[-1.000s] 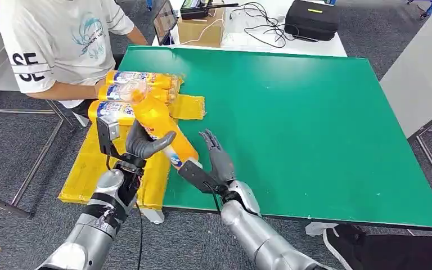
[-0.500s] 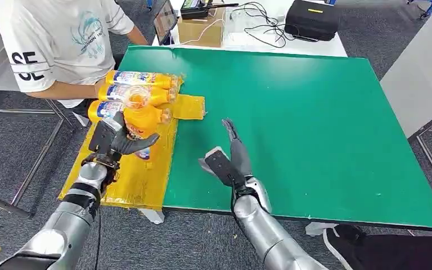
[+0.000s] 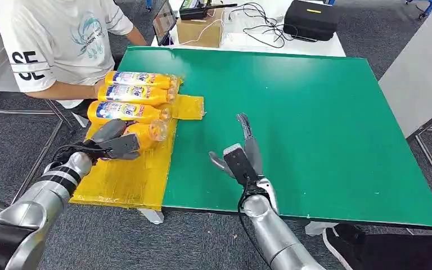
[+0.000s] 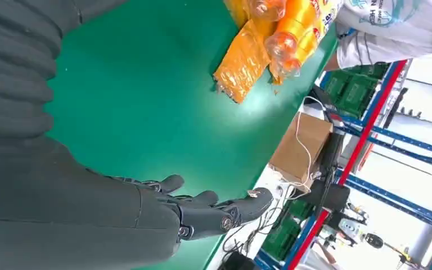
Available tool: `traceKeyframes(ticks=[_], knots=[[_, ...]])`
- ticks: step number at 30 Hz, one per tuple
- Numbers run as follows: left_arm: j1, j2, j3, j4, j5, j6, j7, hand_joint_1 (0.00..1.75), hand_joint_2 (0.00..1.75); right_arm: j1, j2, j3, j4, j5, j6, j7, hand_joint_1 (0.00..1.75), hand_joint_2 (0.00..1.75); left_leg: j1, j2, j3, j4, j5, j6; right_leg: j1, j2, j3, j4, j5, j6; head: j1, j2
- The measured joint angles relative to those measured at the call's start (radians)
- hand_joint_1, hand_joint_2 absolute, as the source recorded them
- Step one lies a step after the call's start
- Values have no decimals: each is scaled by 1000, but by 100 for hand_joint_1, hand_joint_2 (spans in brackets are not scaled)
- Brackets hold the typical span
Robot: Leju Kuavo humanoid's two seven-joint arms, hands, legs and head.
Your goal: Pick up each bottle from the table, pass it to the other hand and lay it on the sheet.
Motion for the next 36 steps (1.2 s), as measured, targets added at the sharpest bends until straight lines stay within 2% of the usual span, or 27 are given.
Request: traceKeyframes(ticks=[10,18,19,23,25,26,28,30,36], knots=[[-34,24,-206,93,-285,62,150,175,175,-12,11,3,3,-10,29,-11,0,175,0,-1,0,0,0,0,0,0,0,0,0,0,0,0],[-43,5,-287,123,-305,79,200,175,175,-21,29,10,11,-10,35,-13,0,175,0,-5,0,0,0,0,0,-3,2,0,-1,0,0,0],[-43,4,-289,124,-305,80,201,44,175,-21,29,10,12,-10,35,-13,0,175,0,-5,0,0,0,0,0,-3,2,0,-1,0,0,0],[-44,2,-291,127,-305,80,201,44,175,-22,31,10,13,-11,36,-13,0,175,0,-5,0,0,0,0,0,-3,2,0,-1,0,0,0],[-44,2,-291,127,-305,79,201,9,175,-22,32,10,13,-11,36,-13,0,175,0,-5,0,0,0,0,0,-3,2,0,-1,0,0,0],[-44,2,-291,128,-305,79,201,0,175,-22,32,10,13,-11,36,-13,0,175,0,-5,0,0,0,0,0,-3,2,0,-1,0,0,0],[-43,-9,-293,131,-305,82,201,0,175,-24,34,11,16,-12,42,-13,0,175,0,-6,2,0,1,0,0,-3,4,0,-1,0,0,0],[-32,-45,-302,138,-305,137,225,0,175,-32,39,15,23,-12,45,-13,0,175,0,-14,5,0,1,1,-1,-10,9,0,-3,1,0,0],[-7,-60,-301,140,-277,214,221,0,175,-33,41,18,25,-13,45,-13,0,175,0,-15,5,0,3,1,-1,-12,10,-1,-2,1,0,0]])
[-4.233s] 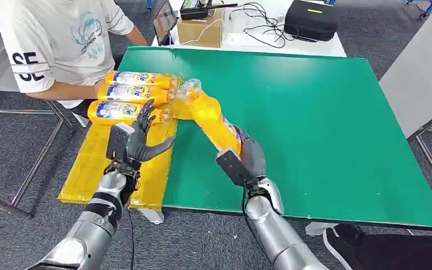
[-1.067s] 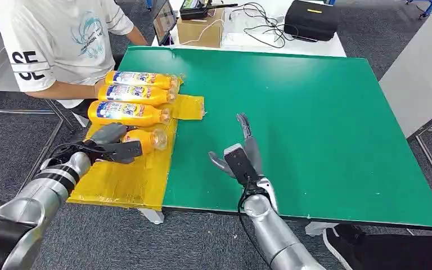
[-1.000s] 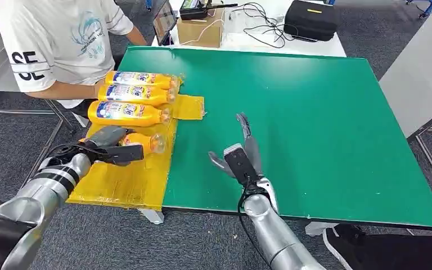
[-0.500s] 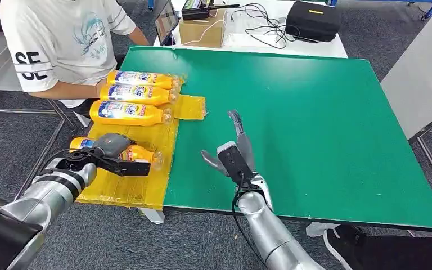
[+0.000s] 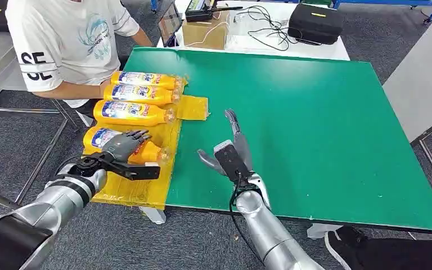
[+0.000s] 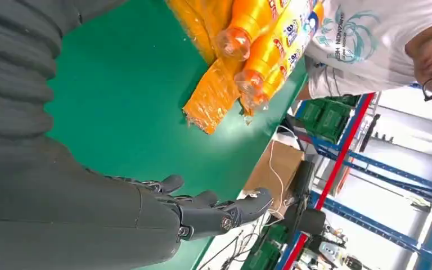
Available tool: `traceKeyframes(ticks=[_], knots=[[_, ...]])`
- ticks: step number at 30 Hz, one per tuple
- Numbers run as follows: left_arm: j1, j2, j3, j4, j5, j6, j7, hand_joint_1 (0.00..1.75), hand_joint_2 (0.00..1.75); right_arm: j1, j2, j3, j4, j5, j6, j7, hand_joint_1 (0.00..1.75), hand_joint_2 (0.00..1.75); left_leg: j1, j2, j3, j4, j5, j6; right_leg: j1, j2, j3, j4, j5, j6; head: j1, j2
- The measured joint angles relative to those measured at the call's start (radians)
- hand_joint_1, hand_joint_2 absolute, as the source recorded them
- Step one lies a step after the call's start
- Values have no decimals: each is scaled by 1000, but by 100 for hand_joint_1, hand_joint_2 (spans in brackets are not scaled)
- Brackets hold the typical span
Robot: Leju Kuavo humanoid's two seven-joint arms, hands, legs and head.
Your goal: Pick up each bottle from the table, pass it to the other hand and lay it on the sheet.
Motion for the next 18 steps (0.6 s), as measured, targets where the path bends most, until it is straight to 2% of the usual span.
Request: traceKeyframes(ticks=[7,17,18], knots=[[28,-16,31,0,56,87,-22,0,175,-5,0,2,8,0,-5,0,0,175,0,0,0,0,0,0,0,0,0,0,0,0,0,0],[103,-56,187,-21,214,211,-200,0,175,-5,0,2,13,-6,-21,0,0,175,0,3,-5,0,0,0,0,1,-6,0,0,0,0,0],[111,-61,206,-27,228,216,-216,0,0,-5,0,2,14,-6,-24,0,0,175,0,3,-5,0,0,0,0,1,-6,0,0,0,0,0]])
